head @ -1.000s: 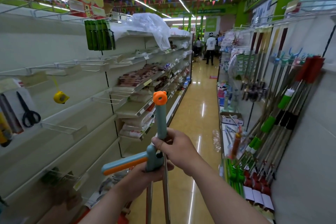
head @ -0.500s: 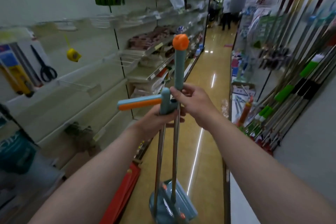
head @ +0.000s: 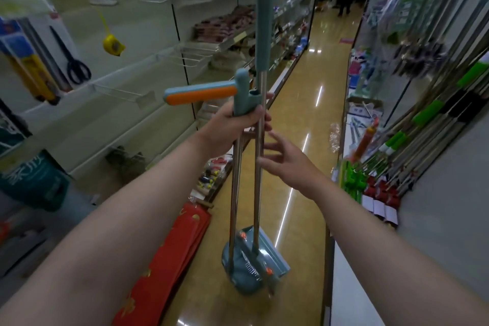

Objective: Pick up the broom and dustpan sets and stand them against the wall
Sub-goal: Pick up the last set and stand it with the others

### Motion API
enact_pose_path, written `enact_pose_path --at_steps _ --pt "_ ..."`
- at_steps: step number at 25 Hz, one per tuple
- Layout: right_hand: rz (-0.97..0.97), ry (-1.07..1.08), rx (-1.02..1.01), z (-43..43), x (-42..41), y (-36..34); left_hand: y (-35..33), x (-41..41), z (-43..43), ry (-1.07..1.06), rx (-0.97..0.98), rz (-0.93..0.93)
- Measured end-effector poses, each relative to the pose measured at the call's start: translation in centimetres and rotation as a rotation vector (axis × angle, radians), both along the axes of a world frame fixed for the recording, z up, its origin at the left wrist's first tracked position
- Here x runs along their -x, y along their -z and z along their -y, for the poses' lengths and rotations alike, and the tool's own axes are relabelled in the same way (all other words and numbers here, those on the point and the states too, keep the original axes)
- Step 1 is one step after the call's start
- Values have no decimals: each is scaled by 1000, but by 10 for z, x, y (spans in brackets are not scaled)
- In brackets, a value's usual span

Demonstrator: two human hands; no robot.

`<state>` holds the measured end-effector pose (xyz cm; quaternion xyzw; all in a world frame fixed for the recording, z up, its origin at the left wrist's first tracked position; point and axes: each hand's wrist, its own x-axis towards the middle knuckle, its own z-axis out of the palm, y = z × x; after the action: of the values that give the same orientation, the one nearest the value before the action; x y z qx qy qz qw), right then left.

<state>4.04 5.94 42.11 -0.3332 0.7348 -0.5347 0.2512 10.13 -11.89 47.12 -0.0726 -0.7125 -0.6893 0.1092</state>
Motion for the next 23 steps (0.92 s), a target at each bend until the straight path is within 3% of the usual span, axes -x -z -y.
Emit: enact_pose_path --at_steps 2,7,13,23 --pt "-127 -20 -117 2 -2 20 -9 -1 -4 -24 29 -10" --pt "-440 141 -165 4 -4 38 -20 -3 -15 -57 39 -40" --pt "-477 201 -92 3 -6 36 -17 -7 -22 -53 45 -49" --pt "-428 116 -241 1 -10 51 -18 -9 -29 -71 54 -77"
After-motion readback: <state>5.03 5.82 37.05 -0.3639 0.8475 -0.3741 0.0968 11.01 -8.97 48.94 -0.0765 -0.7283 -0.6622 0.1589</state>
